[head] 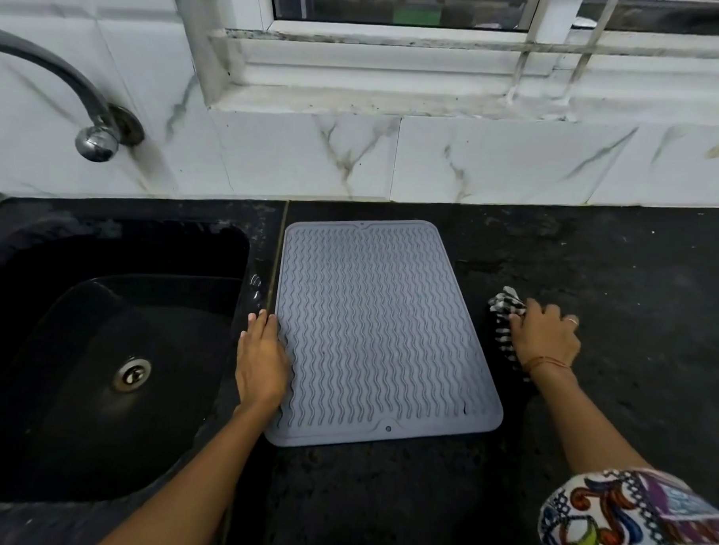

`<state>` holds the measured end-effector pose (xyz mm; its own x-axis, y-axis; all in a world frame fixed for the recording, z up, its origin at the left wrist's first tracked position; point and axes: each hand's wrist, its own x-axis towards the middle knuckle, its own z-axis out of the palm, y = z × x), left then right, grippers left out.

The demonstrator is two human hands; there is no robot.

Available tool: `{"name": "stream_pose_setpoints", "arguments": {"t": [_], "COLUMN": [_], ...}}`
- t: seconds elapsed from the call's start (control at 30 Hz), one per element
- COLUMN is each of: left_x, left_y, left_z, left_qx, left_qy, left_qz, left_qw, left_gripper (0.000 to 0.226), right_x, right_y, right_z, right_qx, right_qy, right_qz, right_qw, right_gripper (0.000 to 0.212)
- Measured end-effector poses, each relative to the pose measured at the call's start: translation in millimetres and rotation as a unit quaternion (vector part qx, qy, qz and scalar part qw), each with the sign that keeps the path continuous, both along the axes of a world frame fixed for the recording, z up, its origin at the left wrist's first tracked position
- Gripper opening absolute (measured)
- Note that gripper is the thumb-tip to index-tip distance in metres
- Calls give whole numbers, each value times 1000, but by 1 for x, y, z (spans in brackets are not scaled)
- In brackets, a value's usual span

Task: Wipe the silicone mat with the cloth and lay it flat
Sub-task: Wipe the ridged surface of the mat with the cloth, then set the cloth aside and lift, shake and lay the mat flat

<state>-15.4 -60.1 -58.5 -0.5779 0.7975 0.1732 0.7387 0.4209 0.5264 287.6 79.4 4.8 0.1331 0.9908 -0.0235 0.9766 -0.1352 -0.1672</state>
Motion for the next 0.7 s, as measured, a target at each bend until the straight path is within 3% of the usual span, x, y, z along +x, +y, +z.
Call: {"name": "stream_pose_setpoints", "arguments": {"t": [0.1,0.2,0.27,0.53,0.7], "left_x": [0,0,2,4,6], "left_y": [1,-2,-3,-3,-2], "left_z": [0,-2,-2,2,6], "left_qx": [5,13,23,20,41], "left_qy": [-1,-1,-3,-17,-36], "left_qz": [2,-1,-12,-50,-63], "left_qw": [1000,1000,1000,998,996], "left_gripper": [42,46,50,47,45], "right_x": [-7,-22,-32,-44,-55], "right_y": [-9,-30,-43,-36,-29], "right_z": [2,-9,-18,-13,5], "right_qx": [65,132,93,-78,-129], "right_qy": [-20,56,110,128,205], "right_qz": [18,115,133,7,35], "right_qw": [998,983,981,989,970], "right_gripper": [56,43,39,30,25]}}
